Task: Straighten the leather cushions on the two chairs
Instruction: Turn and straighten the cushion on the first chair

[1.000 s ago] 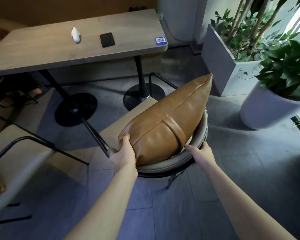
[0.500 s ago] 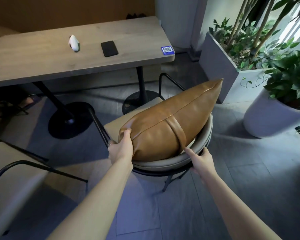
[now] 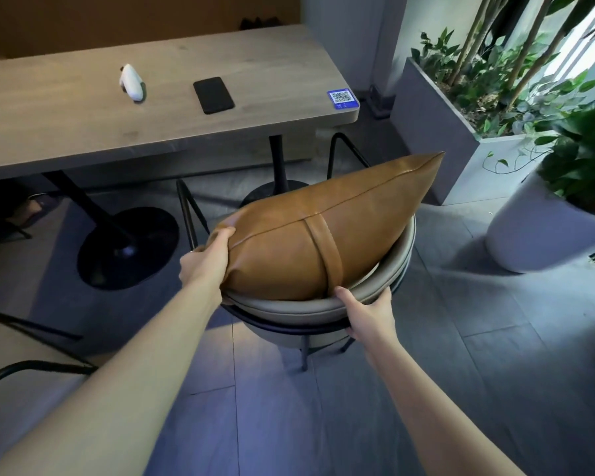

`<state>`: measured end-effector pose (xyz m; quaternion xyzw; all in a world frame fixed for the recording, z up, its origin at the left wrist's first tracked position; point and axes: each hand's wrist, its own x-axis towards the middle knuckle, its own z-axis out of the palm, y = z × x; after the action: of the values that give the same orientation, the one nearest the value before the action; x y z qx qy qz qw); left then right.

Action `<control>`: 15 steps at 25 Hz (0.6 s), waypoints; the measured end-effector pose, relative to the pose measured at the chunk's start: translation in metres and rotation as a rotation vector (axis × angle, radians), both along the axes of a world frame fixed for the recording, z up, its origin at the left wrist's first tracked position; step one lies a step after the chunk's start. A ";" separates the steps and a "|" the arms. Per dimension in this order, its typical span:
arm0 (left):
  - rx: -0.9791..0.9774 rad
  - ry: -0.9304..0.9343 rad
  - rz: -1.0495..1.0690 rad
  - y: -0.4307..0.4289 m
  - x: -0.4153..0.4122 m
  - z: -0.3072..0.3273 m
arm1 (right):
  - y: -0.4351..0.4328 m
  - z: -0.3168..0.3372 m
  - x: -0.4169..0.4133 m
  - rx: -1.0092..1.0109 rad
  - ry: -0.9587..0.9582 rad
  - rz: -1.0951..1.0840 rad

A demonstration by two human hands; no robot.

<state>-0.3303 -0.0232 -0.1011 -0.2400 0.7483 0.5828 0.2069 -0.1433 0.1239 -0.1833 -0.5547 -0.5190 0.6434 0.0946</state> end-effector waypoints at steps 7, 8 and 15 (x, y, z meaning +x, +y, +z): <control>0.013 0.024 -0.087 0.002 -0.069 0.003 | -0.015 -0.002 -0.054 0.007 -0.075 -0.020; 0.011 0.027 -0.099 0.003 -0.078 0.003 | -0.012 -0.003 -0.061 0.002 -0.089 -0.014; -0.069 0.072 -0.100 0.013 -0.113 -0.002 | 0.003 0.002 -0.099 -0.009 -0.193 0.041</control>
<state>-0.4436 -0.0098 -0.1033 -0.1881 0.7858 0.5540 0.2005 -0.2425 0.1265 -0.1808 -0.6037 -0.5341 0.5911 0.0287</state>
